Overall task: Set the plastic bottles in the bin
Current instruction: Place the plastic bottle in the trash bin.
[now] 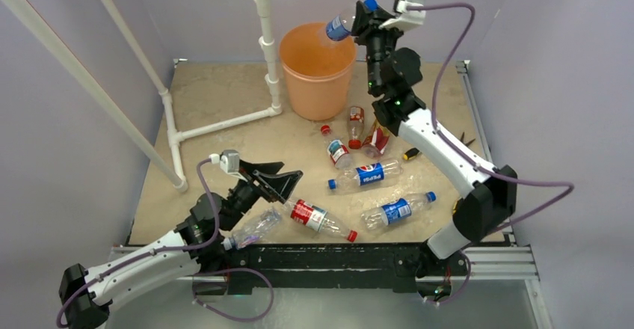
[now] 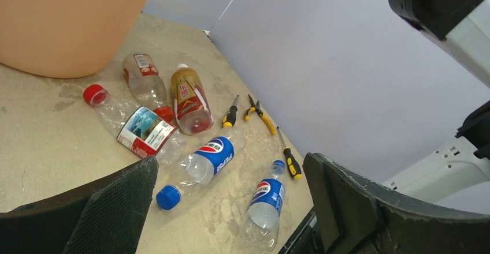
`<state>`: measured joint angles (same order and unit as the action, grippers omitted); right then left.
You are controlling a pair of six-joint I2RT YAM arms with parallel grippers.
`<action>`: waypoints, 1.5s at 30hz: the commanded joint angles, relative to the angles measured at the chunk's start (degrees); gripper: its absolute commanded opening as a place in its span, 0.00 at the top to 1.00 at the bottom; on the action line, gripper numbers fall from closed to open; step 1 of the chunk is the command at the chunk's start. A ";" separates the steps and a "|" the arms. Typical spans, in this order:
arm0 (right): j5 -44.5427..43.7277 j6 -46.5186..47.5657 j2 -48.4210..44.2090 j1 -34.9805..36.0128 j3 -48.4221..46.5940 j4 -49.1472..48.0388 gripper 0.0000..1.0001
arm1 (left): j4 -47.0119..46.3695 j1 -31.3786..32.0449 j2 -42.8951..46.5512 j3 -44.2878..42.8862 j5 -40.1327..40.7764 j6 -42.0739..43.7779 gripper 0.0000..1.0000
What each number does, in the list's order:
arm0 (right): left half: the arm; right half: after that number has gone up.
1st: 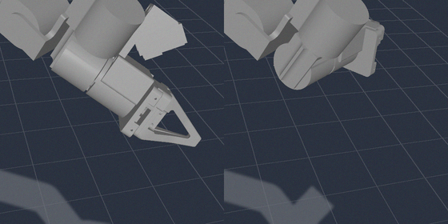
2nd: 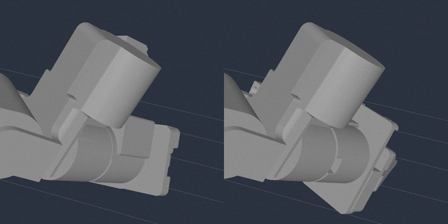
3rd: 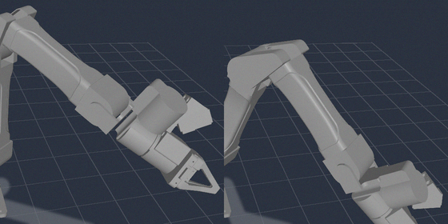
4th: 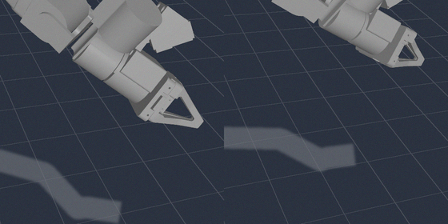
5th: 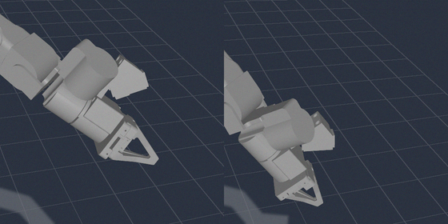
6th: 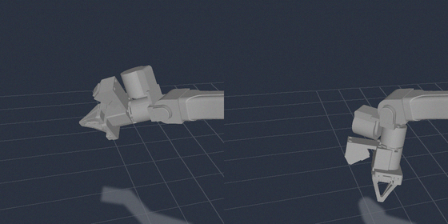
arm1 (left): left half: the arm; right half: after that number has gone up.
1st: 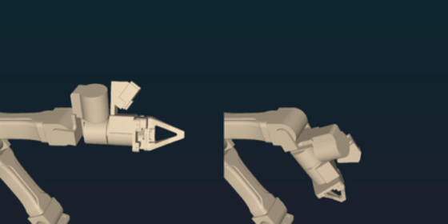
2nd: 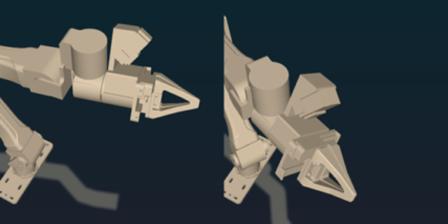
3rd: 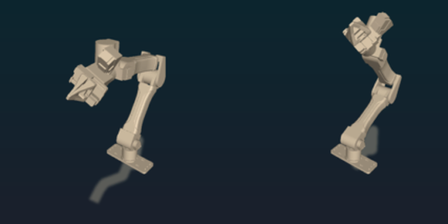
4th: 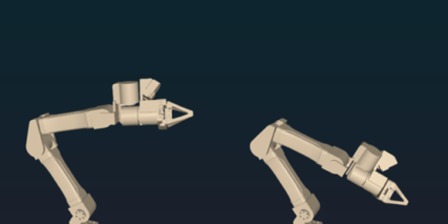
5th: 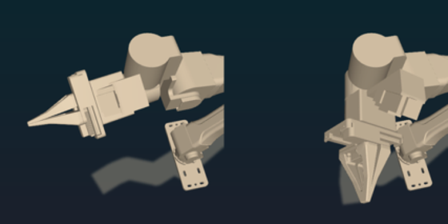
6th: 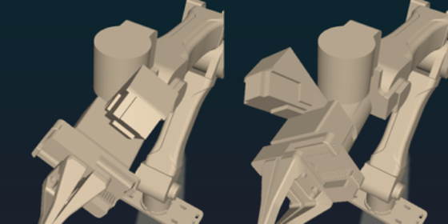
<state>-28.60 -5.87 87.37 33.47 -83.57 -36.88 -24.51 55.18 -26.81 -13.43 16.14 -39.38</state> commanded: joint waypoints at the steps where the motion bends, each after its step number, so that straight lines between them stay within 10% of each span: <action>1: -0.69 5.58 4.91 -0.10 -9.78 4.67 1.00 | 0.87 -0.16 -1.27 -0.81 -1.31 1.56 0.01; 45: 8.83 -4.20 24.95 -8.07 -19.26 25.49 1.00 | 8.52 -0.11 -0.35 0.31 0.14 0.11 0.01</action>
<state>-19.94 -9.26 113.71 25.43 -100.01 -11.60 -15.14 55.16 -27.16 -13.32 15.88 -38.54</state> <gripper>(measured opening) 0.380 0.993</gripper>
